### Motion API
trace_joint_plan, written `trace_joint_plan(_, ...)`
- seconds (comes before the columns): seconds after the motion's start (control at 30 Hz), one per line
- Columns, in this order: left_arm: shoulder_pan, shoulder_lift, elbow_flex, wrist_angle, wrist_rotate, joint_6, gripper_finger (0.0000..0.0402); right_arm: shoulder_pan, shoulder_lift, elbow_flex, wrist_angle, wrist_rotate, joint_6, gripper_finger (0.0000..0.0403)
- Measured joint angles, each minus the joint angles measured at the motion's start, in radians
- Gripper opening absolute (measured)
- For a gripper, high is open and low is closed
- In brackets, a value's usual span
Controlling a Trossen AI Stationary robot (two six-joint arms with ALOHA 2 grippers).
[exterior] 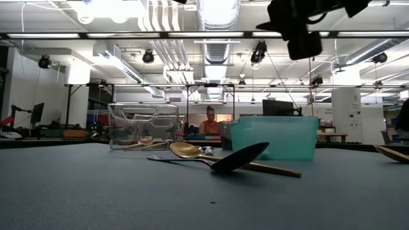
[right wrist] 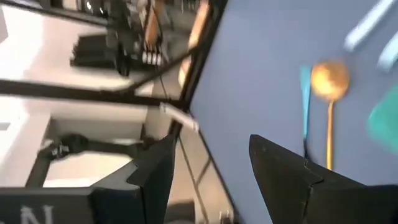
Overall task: Sort silverware by color (type)
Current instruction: Put the gold spoon into the transparent bin
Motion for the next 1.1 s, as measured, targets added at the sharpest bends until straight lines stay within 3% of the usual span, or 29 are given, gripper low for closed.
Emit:
trace_joint_plan(0.13, -0.020, 0.022, 0.000, 0.018, 0.031, -0.076, 0.0127, 0.109, 0.010, 0.000, -0.053, 0.019, 0.052, 0.0196)
trace_joint_plan(0.27, -0.040, 0.028, 0.000, 0.048, 0.032, -0.154, 0.0127, 0.176, 0.002, 0.000, -0.231, 0.019, 0.085, 0.0196)
trace_joint_plan(0.4, -0.047, 0.029, 0.000, 0.090, 0.031, -0.267, 0.0127, 0.198, -0.023, 0.000, -0.485, 0.013, 0.065, 0.0196)
trace_joint_plan(0.6, -0.053, 0.068, 0.000, 0.135, 0.030, -0.568, 0.0127, 0.196, -0.073, 0.000, -0.763, 0.013, -0.044, 0.0196)
trace_joint_plan(1.1, -0.136, 0.196, 0.000, 0.138, 0.083, -0.909, 0.0127, 0.196, -0.178, 0.000, -0.821, 0.055, -0.234, 0.0196)
